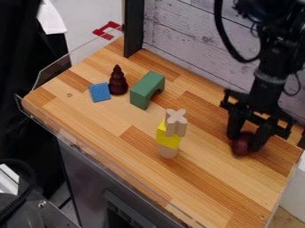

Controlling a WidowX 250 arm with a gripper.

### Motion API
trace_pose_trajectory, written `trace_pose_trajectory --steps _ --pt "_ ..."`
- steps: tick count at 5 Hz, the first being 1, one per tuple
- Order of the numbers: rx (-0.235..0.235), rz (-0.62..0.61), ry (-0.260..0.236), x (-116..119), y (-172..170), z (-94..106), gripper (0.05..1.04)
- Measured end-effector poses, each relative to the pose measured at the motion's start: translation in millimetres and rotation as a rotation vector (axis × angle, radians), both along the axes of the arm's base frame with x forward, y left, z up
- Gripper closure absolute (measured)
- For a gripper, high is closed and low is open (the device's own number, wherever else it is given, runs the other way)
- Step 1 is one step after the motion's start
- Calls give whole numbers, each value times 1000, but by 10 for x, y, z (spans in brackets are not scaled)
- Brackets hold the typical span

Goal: Put the ball on top of the plus

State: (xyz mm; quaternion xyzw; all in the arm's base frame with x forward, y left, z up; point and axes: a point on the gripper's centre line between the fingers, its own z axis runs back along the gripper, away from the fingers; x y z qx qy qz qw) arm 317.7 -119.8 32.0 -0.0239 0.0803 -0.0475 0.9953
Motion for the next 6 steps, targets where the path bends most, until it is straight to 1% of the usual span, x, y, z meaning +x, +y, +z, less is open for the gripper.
trace_pose_trajectory --steps 1,2,3,4,5,6 --pt "10 -30 -46 -53 -73 536 564" --pt "36 7 -55 -236 22 1037 564" --pt "50 63 -55 -430 187 1258 564" --pt "39 185 12 -648 470 1173 564" --pt "14 225 24 -748 527 1105 564" --pt "-5 255 50 -779 619 1018 564"
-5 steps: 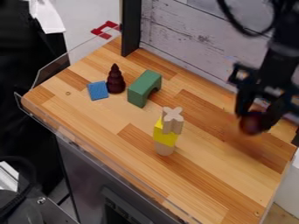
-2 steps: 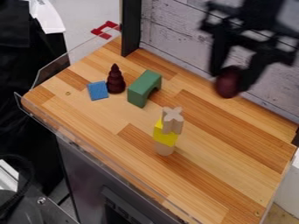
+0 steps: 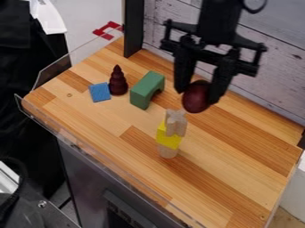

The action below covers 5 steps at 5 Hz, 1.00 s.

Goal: Put the ball on top of the plus

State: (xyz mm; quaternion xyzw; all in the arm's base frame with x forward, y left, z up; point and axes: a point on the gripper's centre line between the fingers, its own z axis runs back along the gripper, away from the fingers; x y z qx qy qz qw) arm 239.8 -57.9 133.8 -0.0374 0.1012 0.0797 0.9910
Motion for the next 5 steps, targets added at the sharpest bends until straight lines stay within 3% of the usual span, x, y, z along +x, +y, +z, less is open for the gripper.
trace_pose_trajectory --steps 1,2,5 --pt "-31 -8 -3 31 23 -67 564" --pt "-47 -18 26 34 52 -223 564" --pt "-58 17 56 -44 160 -355 564"
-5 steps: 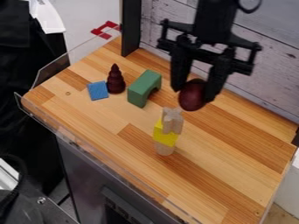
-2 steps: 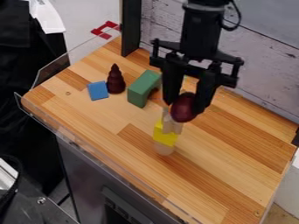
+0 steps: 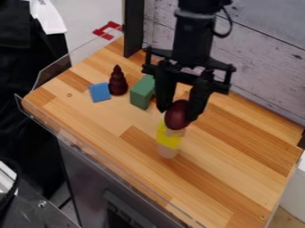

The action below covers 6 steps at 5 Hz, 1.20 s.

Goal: Put the ball on top of the plus

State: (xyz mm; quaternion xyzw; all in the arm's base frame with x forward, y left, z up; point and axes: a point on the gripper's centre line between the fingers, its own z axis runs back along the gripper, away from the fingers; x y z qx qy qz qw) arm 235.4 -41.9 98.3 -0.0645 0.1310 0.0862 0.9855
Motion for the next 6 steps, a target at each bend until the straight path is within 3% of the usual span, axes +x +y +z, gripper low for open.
trace_pose_trajectory --steps 2,3,4,5,6 --pt "-3 13 -14 5 30 -49 514" --pt "7 0 3 -24 45 -45 212" --pt "35 13 0 -18 49 -48 77" --pt "50 20 -17 34 59 2 83" --pt "80 20 -107 241 95 298 83"
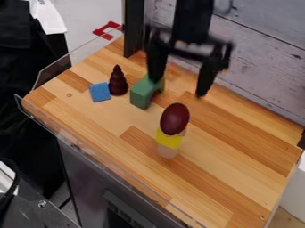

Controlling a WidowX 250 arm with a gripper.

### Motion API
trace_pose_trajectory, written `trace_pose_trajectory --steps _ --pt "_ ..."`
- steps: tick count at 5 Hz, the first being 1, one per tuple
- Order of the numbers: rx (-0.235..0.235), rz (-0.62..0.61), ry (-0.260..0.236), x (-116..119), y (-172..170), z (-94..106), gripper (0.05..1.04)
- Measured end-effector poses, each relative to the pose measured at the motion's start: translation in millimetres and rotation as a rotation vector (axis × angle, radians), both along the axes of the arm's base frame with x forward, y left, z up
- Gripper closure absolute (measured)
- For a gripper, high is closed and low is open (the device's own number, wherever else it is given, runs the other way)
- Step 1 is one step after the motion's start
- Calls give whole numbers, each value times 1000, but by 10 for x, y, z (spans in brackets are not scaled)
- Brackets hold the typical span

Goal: Put the ball on top of the plus

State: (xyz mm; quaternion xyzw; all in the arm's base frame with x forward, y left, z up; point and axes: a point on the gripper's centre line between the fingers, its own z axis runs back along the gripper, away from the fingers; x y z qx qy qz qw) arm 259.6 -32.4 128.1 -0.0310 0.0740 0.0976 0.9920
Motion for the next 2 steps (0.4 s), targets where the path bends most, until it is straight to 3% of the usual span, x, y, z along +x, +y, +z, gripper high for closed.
trace_pose_trajectory --steps 1,2 --pt "21 -19 -75 168 37 224 83" --pt "73 -25 -73 254 113 103 83"
